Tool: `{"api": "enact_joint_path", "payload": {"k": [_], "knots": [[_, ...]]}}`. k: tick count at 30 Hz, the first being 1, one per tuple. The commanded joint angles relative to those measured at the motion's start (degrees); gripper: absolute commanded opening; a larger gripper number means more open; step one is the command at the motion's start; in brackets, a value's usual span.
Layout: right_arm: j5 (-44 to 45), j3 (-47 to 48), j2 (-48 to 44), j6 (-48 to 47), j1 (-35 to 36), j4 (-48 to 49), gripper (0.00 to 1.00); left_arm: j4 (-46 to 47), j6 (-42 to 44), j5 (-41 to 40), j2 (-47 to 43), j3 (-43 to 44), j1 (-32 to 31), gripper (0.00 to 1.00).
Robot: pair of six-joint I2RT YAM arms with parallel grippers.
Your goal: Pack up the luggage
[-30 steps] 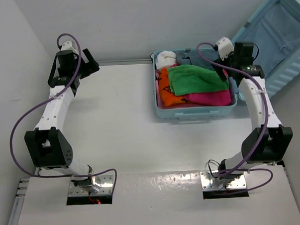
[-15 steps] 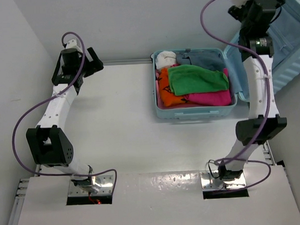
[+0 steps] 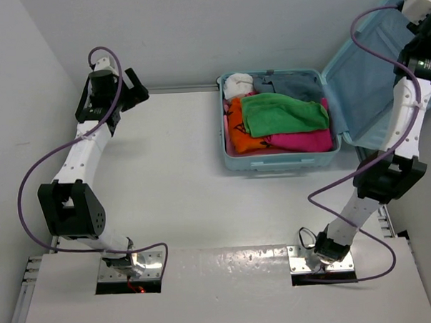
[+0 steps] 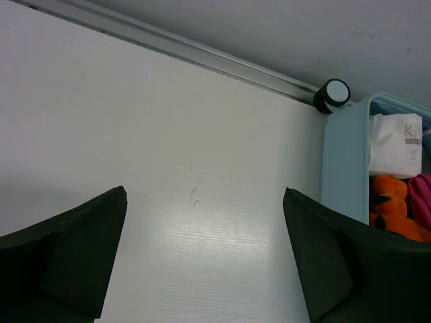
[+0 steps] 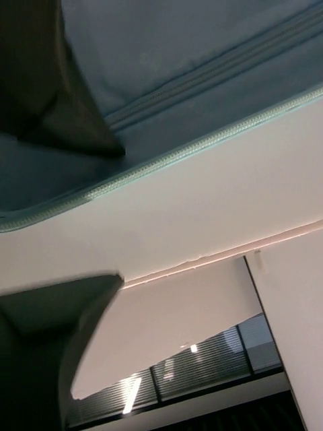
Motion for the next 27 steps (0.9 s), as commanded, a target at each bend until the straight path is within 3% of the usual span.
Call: {"api": "enact_joint_path", "payload": {"k": [1,3,4,6,13,14,15,16,18,19,20,21,22,23,27], "knots": [[-2.04,-0.26,-0.65,1.29,-1.46,1.41,0.57,1.67,-0.51,-0.67,-1.32,-0.24,-0.67,1.00],[-2.83,-2.01,-1.35,1.99,-1.72,0.08,0.39,1.67,-0.51,-0.67,-0.79,-0.24,-0.67,1.00],[-3.96,-2.80,-1.70,3.04,-1.38,-0.79,0.19,1.67,-0.51,-0.67,-0.79,-0.24,-0.67,1.00],[-4.85,-7.18,-4.68,3.84,-0.85,-0.80,0.03,1.67,-0.51,-0.67,-0.79,-0.24,-0.67,1.00],[-16.10,-22.39,-23.10,13.58,12.05,-7.30,0.00,1.15,0.01,-1.20,-0.79,-0.24,-0.67,1.00],[-17.58,-26.85,-24.46,13.77,19.12,-8.53,0.00,1.14,0.54,-1.20,-0.79,-0.24,-0.67,1.00],[-17.42,-28.81,-25.69,14.82,21.54,-7.58,0.00,1.14,0.54,-1.20,-0.79,-0.24,-0.67,1.00],[-17.77,-32.66,-29.09,16.22,30.70,-8.79,0.00,0.45,1.15,-1.20,-0.79,-0.24,-0.67,1.00],[-17.60,-35.48,-30.62,17.72,36.74,-10.55,0.00,-0.08,1.16,-1.20,-1.31,-0.24,-0.67,1.00],[-16.90,-35.77,-31.23,18.69,43.12,-11.08,0.06,-0.09,1.85,-1.20,-1.32,-0.24,-0.67,1.00],[-16.37,-35.77,-30.71,21.74,48.84,-14.57,0.45,-0.09,1.86,-1.20,-1.32,-0.24,-0.67,1.00],[-16.11,-34.73,-29.49,23.25,53.68,-15.30,0.63,-0.09,1.86,-0.59,-1.32,-0.24,-0.67,1.00],[-16.97,-34.11,-27.83,26.92,55.73,-16.09,0.75,-0.61,1.86,-0.58,-1.32,-0.84,-0.67,1.00],[-19.85,-33.06,-27.11,30.35,60.71,-19.40,0.84,-0.62,1.86,0.03,-1.32,-1.46,-0.67,1.00],[-26.20,-22.81,-24.04,43.80,67.50,-19.79,0.98,-1.14,1.86,1.26,-2.98,-2.78,-0.67,1.00]]}}
